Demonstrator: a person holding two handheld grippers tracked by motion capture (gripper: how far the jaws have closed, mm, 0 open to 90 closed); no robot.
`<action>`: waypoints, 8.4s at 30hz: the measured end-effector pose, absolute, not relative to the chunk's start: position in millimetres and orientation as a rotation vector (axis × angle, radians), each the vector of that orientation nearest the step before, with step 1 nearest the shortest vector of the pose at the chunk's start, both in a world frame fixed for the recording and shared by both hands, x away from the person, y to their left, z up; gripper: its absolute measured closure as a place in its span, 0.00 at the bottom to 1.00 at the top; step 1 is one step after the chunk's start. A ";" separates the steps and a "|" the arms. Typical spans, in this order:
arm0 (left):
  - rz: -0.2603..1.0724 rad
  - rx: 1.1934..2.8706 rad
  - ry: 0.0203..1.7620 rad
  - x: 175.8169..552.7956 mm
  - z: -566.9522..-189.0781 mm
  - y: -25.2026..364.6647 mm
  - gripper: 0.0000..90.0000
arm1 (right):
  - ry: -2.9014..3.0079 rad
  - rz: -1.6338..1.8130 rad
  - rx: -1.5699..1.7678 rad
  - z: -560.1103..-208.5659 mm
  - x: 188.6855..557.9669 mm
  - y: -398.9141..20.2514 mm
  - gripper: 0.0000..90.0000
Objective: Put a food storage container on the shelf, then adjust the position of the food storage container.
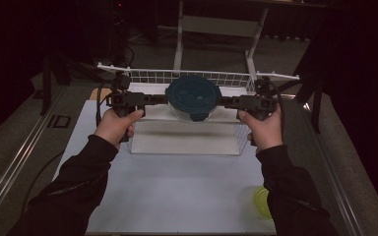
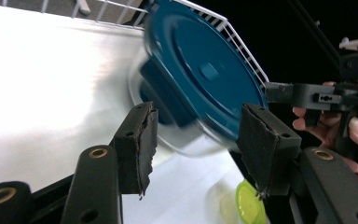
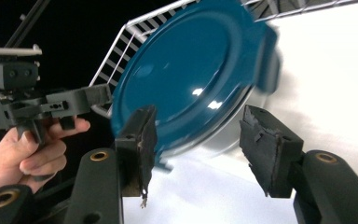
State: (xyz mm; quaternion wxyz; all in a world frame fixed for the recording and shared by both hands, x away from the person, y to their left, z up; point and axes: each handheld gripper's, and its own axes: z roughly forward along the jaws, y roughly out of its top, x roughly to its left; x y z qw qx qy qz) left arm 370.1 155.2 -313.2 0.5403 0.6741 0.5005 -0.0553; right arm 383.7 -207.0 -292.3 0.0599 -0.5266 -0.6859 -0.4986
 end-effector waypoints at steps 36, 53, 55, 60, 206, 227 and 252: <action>0.257 1.735 0.835 241.7 -422.6 136.6 0.00 | -2.313 -1.422 -1.405 -320.4 353.5 -153.1 1.00; 0.287 1.722 0.809 229.6 -454.7 122.3 0.00 | -2.316 -1.426 -1.446 -319.8 373.0 -144.2 1.00; 0.296 1.727 0.801 228.9 -453.9 122.0 0.00 | -2.315 -1.426 -1.455 -319.6 375.4 -143.9 1.00; 0.302 1.730 0.781 227.4 -453.2 120.4 0.00 | -2.313 -1.424 -1.451 -319.6 378.7 -143.0 1.00; 0.317 1.736 0.665 211.1 -470.9 144.5 0.00 | -2.484 -1.214 -1.460 -507.8 237.5 -337.3 1.00; 0.315 1.744 0.667 211.4 -471.6 144.5 0.00 | -2.465 -1.199 -1.510 -512.6 255.1 -337.5 1.00; 0.319 1.746 0.660 210.7 -470.7 144.5 0.00 | -2.509 -1.149 -1.425 -518.4 272.9 -302.8 1.00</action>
